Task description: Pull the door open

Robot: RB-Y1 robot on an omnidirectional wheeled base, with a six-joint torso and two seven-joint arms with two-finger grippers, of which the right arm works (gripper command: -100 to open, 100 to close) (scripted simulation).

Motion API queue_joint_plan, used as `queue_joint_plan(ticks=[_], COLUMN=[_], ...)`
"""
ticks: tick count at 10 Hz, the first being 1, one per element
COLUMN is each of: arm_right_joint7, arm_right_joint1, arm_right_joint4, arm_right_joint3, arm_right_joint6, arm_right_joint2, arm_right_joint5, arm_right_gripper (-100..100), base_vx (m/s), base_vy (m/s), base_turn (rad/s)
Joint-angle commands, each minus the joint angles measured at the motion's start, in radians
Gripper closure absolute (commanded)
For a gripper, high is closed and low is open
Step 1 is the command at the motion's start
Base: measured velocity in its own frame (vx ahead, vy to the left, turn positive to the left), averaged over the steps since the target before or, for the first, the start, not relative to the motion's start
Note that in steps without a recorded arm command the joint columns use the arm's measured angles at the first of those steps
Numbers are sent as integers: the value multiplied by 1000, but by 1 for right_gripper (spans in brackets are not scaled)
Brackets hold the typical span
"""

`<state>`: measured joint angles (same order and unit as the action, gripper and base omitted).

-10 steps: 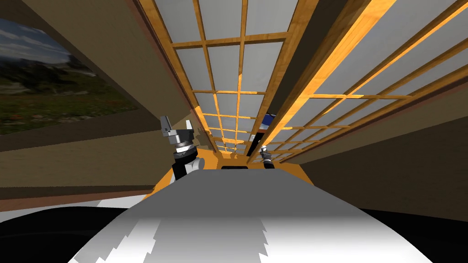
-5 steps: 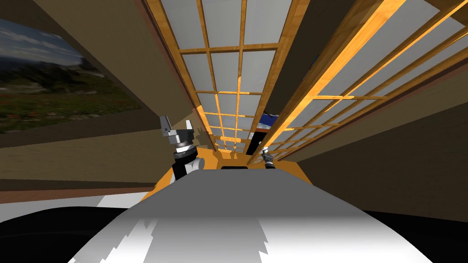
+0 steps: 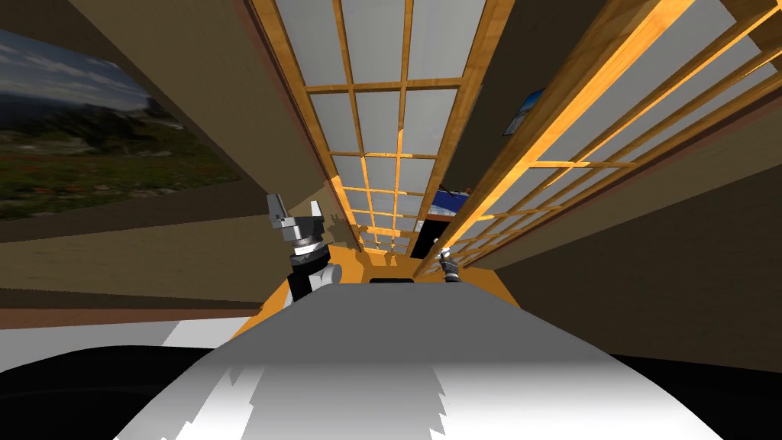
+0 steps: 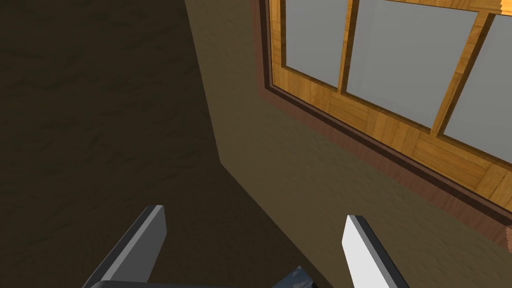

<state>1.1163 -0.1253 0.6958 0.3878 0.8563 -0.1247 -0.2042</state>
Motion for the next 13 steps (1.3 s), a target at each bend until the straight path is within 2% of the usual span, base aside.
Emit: queue_joint_plan(ticks=[1,3,5,8,9,10,13], arm_right_joint7=[-23,-23,-82,-135,-109,-109,-92], arm_right_joint1=[-28,-28,-53,-70,-82,-82,-95], arm_right_joint4=[6,6,6,9,54,54,79], arm_right_joint3=[4,4,-1,-8,-35,-35,-73], arm_right_joint6=[-27,-27,-25,-23,-8,-8,41], arm_right_joint2=[-3,-3,-12,-18,-21,-21,-45], arm_right_joint5=[9,9,31,51,16,16,-27], arm_right_gripper=[100,100,100,100,-100,-100,-100], base_vx=[-73,-29,-75,-80,-141,-144,-148], base_vy=[-11,-1,5,-18,-82,-97,-107], base_turn=[3,-8,23,-6,195,85,116])
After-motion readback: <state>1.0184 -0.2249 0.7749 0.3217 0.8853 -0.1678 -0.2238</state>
